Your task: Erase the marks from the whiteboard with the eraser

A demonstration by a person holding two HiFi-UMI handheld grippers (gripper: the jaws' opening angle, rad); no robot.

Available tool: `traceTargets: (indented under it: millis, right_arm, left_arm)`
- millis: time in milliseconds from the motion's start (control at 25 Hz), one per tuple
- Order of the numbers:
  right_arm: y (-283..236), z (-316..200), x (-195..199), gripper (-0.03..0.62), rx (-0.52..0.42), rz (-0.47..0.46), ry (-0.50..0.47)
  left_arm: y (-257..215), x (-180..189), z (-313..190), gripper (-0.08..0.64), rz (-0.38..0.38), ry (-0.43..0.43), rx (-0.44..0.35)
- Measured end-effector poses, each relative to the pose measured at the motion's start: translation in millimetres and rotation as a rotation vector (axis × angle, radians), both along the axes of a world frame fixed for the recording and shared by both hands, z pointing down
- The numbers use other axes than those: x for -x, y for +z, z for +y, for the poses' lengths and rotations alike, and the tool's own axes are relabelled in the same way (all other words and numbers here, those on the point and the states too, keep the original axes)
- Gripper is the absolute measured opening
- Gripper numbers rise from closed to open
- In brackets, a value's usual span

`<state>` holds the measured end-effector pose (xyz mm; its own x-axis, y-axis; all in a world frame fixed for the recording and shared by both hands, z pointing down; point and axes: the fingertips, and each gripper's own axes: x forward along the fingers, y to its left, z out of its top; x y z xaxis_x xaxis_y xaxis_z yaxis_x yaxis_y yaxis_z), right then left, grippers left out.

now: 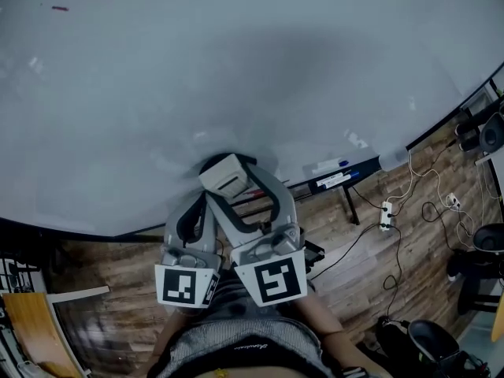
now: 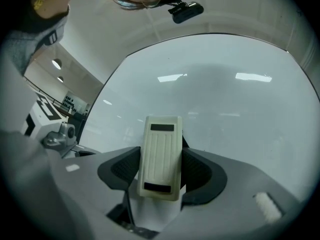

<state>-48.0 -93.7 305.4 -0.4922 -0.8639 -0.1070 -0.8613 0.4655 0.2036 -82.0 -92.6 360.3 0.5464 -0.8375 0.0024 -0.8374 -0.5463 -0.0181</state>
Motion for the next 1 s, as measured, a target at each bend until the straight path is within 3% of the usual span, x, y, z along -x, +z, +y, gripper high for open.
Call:
traceTargets:
  millis: [480, 1000]
  right_arm:
    - [-14.1, -11.7, -67.9, 0.261, 0.002, -0.022, -0.077]
    - [-14.3, -37.8, -157.5, 0.262, -0.007, -0.005, -0.067]
  left_arm:
    - [1.2, -75.7, -13.4, 0.004, -0.034, -0.044, 0.042]
    - [3.4, -158.4, -44.7, 0.003, -0.047, -0.060, 0.045]
